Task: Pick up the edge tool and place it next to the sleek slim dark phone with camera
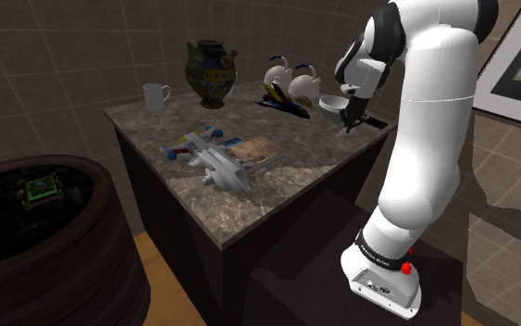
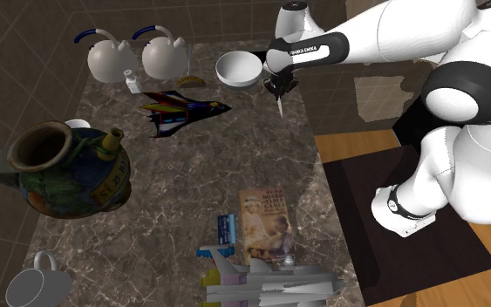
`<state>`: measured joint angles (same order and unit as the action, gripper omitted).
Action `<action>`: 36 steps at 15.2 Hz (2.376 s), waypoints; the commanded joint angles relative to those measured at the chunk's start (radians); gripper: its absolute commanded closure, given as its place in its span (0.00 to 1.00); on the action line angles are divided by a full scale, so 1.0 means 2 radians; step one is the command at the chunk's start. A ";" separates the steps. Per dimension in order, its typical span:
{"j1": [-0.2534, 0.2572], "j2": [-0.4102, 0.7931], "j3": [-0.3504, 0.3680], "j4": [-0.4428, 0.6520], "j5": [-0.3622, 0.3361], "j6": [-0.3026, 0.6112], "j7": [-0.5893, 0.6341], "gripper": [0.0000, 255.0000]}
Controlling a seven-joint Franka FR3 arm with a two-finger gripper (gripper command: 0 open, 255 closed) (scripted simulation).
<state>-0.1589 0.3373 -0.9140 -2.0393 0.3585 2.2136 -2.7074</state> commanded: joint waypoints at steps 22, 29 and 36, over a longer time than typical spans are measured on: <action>0.041 -0.084 -0.043 0.067 -0.091 -0.114 0.062 1.00; 0.005 -0.033 -0.032 0.074 -0.044 -0.095 0.017 1.00; -0.007 -0.009 -0.018 0.051 -0.018 -0.057 -0.001 1.00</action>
<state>-0.1660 0.3071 -0.9575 -1.9349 0.3107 2.0879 -2.7004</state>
